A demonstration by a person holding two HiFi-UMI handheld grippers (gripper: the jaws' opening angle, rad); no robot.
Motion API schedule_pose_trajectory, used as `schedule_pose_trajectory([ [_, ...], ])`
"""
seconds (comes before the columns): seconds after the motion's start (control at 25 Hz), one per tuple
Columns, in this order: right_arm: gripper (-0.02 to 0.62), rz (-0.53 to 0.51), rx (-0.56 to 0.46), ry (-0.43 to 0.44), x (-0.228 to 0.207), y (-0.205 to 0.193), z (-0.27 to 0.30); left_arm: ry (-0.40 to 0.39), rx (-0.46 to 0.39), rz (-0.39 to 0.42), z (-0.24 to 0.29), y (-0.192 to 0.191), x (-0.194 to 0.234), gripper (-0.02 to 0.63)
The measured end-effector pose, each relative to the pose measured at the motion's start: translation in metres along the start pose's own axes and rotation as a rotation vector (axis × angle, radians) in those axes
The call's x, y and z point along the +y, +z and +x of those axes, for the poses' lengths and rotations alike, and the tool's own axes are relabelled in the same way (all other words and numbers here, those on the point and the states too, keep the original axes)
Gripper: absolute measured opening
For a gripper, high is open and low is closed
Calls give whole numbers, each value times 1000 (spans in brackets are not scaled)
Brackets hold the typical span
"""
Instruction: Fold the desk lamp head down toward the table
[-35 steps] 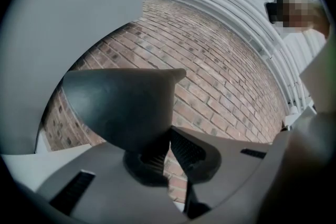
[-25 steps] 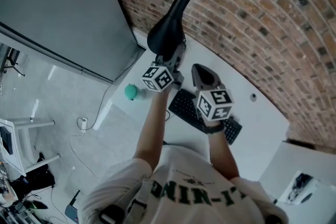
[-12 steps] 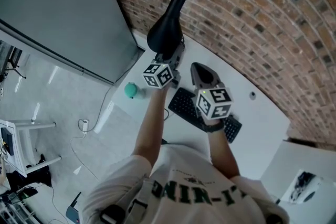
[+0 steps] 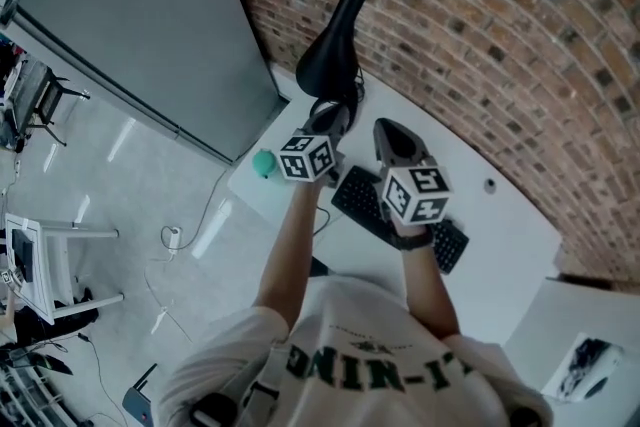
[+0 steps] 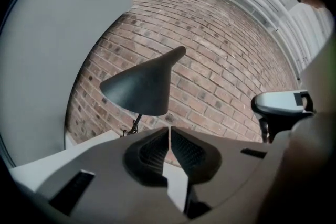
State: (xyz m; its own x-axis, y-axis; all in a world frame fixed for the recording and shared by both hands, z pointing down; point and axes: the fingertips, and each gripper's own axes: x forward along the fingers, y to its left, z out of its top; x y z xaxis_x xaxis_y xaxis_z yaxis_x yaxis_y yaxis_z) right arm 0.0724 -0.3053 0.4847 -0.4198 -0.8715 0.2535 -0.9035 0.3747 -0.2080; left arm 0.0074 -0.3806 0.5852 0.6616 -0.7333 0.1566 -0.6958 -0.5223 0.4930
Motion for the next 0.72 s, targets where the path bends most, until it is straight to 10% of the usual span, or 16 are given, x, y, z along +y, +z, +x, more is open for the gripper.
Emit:
schedule_pose_trajectory([
  [0.72, 6, -46, -57, 25, 21, 2, -45, 134, -31, 233, -129, 57, -80, 2],
])
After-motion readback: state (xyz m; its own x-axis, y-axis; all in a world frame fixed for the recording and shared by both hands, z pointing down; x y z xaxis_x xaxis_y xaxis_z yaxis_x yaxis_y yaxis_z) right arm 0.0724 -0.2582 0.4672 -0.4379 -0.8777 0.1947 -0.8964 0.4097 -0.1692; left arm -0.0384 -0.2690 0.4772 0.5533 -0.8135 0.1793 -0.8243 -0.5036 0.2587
